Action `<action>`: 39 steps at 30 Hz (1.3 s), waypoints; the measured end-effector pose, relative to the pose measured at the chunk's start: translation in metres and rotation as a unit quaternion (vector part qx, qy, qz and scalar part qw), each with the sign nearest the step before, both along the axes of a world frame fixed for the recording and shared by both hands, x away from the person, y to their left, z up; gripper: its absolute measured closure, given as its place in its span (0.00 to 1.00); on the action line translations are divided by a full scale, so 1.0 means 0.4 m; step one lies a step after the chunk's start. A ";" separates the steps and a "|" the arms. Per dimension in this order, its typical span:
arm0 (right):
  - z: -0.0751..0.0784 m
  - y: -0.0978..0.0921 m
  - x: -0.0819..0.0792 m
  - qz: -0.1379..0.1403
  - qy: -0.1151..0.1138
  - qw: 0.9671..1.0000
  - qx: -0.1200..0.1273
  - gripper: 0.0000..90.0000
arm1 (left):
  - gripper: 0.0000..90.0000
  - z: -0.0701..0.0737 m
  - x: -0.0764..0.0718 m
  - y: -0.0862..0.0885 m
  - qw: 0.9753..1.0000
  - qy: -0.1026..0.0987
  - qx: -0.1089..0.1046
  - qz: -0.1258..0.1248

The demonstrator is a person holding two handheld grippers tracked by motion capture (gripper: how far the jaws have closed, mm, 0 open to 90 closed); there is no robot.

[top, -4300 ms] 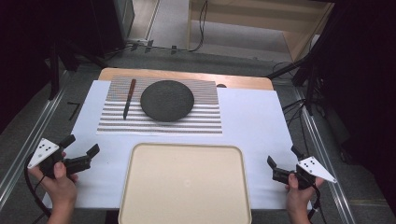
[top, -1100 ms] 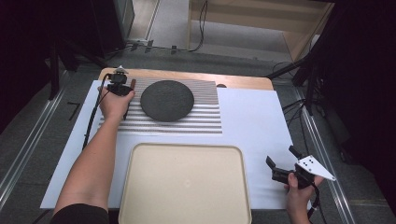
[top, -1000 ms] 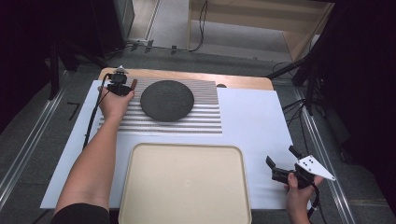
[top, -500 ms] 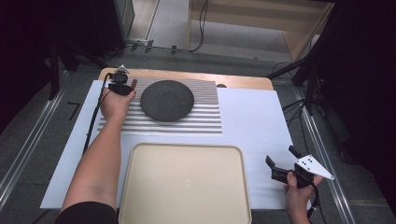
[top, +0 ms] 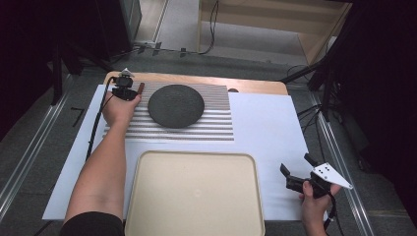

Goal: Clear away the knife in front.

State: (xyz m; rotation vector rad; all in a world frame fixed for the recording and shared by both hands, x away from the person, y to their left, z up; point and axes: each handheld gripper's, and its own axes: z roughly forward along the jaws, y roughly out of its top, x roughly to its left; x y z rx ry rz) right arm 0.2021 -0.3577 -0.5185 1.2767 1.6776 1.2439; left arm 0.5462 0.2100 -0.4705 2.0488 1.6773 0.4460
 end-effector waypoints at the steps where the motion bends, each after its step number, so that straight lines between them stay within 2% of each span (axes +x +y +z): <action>1: 0.000 0.000 0.000 -0.001 0.000 1.000 0.000 0.00 | 0.86 0.004 -0.003 0.002 1.000 -0.003 -0.006 -0.001; 8: -0.001 0.001 0.001 0.000 0.001 1.000 -0.002 0.00 | 0.86 0.033 -0.022 0.019 1.000 -0.011 -0.015 -0.020; 16: 0.000 0.002 0.002 -0.002 0.001 1.000 -0.003 0.00 | 0.86 0.050 -0.054 0.035 0.999 -0.026 -0.029 -0.029; 24: 0.000 0.004 0.002 -0.003 0.002 1.000 -0.006 0.00 | 0.86 0.075 -0.110 0.039 0.997 -0.047 -0.045 -0.049; 28: 0.000 0.005 0.002 -0.003 0.002 1.000 -0.008 0.00 | 0.86 0.075 -0.137 0.037 0.996 -0.044 -0.046 -0.061; 30: 0.000 0.005 0.002 -0.003 0.002 1.000 -0.009 0.00 | 0.86 0.070 -0.145 0.034 0.995 -0.028 -0.053 -0.075; 32: 0.000 0.005 0.001 -0.003 0.002 1.000 -0.009 0.00 | 0.86 0.069 -0.158 0.027 0.995 -0.027 -0.043 -0.087; 36: 0.000 0.005 0.001 -0.003 0.002 1.000 -0.009 0.00 | 0.86 0.072 -0.184 0.024 0.993 -0.029 -0.052 -0.099; 39: 0.000 0.004 0.001 -0.002 0.000 1.000 -0.009 0.00 | 0.86 0.071 -0.205 0.021 0.992 -0.031 -0.051 -0.107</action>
